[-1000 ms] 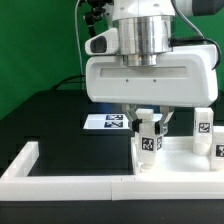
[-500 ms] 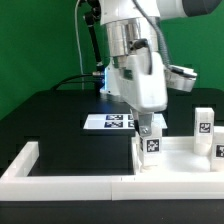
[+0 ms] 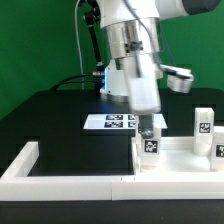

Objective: Assemble square table

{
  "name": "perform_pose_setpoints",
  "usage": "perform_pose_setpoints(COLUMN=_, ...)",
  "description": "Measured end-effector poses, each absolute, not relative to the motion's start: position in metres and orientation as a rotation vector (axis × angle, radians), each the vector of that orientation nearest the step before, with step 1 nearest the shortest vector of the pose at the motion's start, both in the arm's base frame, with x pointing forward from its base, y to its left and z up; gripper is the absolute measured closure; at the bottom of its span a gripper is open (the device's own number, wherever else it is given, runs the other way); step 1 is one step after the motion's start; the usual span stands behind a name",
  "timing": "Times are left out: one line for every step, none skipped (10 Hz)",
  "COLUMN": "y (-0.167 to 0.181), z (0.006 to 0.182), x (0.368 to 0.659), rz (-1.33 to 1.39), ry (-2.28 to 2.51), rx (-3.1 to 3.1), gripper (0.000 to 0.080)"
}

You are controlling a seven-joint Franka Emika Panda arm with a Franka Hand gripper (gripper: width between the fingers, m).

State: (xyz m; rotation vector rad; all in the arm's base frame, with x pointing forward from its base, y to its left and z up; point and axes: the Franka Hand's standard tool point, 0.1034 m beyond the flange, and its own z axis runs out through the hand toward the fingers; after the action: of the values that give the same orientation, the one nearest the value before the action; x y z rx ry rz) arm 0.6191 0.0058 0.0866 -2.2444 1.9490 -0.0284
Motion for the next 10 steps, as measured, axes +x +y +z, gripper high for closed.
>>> perform_pose_setpoints(y=0.011, z=0.086, x=0.62, rz=-0.05, ry=1.755, rx=-2.408, gripper=0.0177)
perform_pose_setpoints(y=0.016, z=0.087, x=0.62, rz=-0.065, ry=1.668, rx=-2.465, gripper=0.0177)
perform_pose_setpoints(y=0.021, z=0.09, x=0.616, rz=-0.091, ry=1.654, rx=-2.474, gripper=0.0158)
perform_pose_setpoints(y=0.018, z=0.087, x=0.616, rz=-0.105, ry=1.506, rx=-2.575, gripper=0.0151)
perform_pose_setpoints(y=0.015, z=0.087, x=0.616, rz=-0.115, ry=1.327, rx=-2.69, gripper=0.0151)
perform_pose_setpoints(y=0.012, z=0.086, x=0.618, rz=-0.127, ry=1.049, rx=-2.843, gripper=0.0151)
perform_pose_setpoints(y=0.01, z=0.086, x=0.62, rz=-0.15, ry=0.736, rx=-2.978, gripper=0.0151)
perform_pose_setpoints(y=0.008, z=0.085, x=0.621, rz=-0.16, ry=0.599, rx=-3.014, gripper=0.0151)
perform_pose_setpoints(y=0.006, z=0.085, x=0.621, rz=-0.178, ry=0.571, rx=-3.021, gripper=0.0151)
perform_pose_setpoints(y=0.007, z=0.084, x=0.621, rz=-0.176, ry=0.606, rx=-3.014, gripper=0.0151)
